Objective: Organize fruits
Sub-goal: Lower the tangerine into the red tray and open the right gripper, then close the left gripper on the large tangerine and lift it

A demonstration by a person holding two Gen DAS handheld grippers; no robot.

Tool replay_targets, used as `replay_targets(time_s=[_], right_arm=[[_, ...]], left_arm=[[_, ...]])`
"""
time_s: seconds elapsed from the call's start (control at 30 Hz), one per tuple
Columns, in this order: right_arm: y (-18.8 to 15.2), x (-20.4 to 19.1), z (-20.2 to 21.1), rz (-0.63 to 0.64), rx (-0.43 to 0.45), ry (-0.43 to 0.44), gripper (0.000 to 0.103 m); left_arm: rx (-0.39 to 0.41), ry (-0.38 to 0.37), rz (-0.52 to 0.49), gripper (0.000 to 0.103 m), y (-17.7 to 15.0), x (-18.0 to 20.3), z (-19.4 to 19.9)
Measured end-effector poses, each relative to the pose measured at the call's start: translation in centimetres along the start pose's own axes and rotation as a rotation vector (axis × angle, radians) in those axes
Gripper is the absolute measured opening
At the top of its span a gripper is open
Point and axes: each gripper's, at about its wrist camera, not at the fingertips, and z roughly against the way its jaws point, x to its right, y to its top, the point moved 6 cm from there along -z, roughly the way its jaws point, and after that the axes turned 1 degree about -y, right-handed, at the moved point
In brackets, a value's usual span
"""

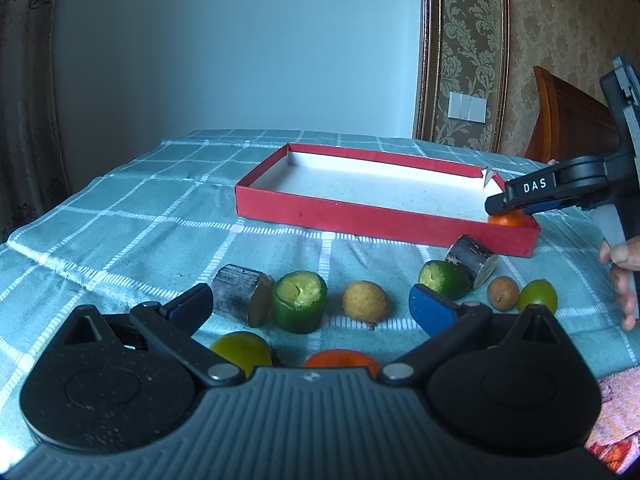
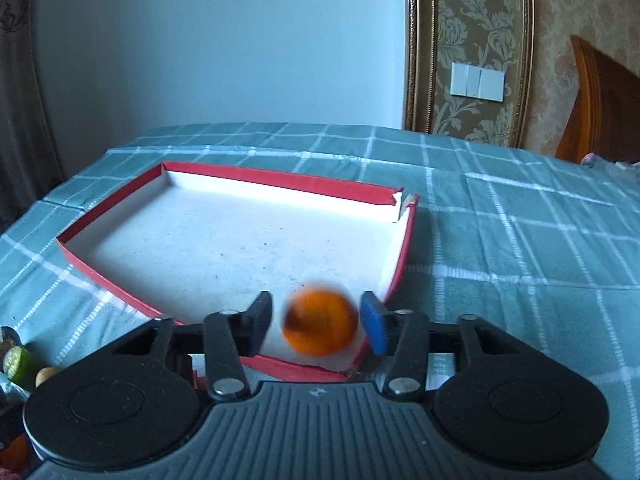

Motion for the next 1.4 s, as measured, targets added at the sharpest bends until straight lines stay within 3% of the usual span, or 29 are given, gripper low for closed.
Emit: replay_targets(time_s=[0.07,0.2,0.3,0.47,0.63,0.73,0.8,1.07,1.13,1.2,1.4], right_arm=[[0.1,0.0,0.7,-0.006,0.027,-0.022,0.073],[-0.1,0.2,4.5,-0.036,0.108,-0.051,0.075],[-2.2,0.5,7.4,-0.079,0.131,-0.076,0.086],[-6.1,1.6,8.2,-0.072,0.073,-0.234,0.086],[-8.3,2.3,6.0,-0.114,-0.041,-0.246,0.086],[-8.5,2.5,5.7,-0.136,-0.063,-0.251,0.099],[-8.6,2.7,5.4,-0.148,-0.086,-0.237,0.103],[-8.6,2.7,5.4,-0.151,-0.088,-0.232,0.103],[-8.7,2.7,5.4,-0.151,-0.087,-0.23,0.103],[-8.7,2.6,5.5,-0.152,-0.086,-0.228,0.103],[-8.7,2.7,5.5,-0.153,-0.085,-0.227,0.103]], left_arm=[[-0.002,0.0,0.001,0.103,0.0,0.0,0.0],[-0.002,-0.001,0.011,0.103,0.0,-0.2,0.0],[-0.005,-0.001,0.019,0.103,0.0,-0.2,0.0],[0.0,0.009,0.018,0.103,0.0,-0.3,0.1],[0.002,0.016,0.035,0.103,-0.1,-0.6,0.2],[0.011,0.021,0.071,0.103,-0.1,-1.3,0.5],[0.026,0.032,0.07,0.103,-0.2,-1.6,1.0],[0.104,0.036,-0.09,0.103,-1.3,-1.5,4.7],[0.093,0.032,-0.08,0.103,-1.6,-1.8,5.1],[0.071,0.02,-0.056,0.091,-1.8,-2.1,5.3],[0.058,-0.025,-0.031,0.088,-2.0,-1.0,6.1]])
